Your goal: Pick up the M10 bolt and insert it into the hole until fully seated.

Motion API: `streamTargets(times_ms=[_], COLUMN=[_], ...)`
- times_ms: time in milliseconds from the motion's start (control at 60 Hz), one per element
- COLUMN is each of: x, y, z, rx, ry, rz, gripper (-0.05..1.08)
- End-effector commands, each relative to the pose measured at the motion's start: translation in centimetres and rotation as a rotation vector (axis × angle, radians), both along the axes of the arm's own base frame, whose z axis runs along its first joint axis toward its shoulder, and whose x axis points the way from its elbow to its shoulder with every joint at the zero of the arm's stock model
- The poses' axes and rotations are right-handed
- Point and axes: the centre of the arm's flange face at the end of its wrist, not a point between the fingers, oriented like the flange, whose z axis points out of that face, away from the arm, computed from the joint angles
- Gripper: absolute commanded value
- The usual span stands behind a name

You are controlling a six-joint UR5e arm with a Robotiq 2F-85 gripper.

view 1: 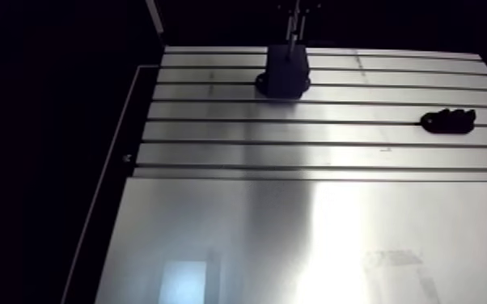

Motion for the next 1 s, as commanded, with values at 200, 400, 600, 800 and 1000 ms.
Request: streamTargets(times_ms=[200,400,600,800,1000], x=[0.0,0.1,-0.2,0.1,0.3], y=[0.0,0.0,0.0,0.0,0.1], z=[-0.5,-0.9,-0.9,-1.4,-1.3], rx=[-0.001,-0.002,0.0,0.001,0.0], ry=[-0.008,-0.008,0.019,0.008,0.006], rz=[-0.001,-0.001,0.0,0.002,0.004], gripper=[1.08,1.08,1.08,1.06,0.22])
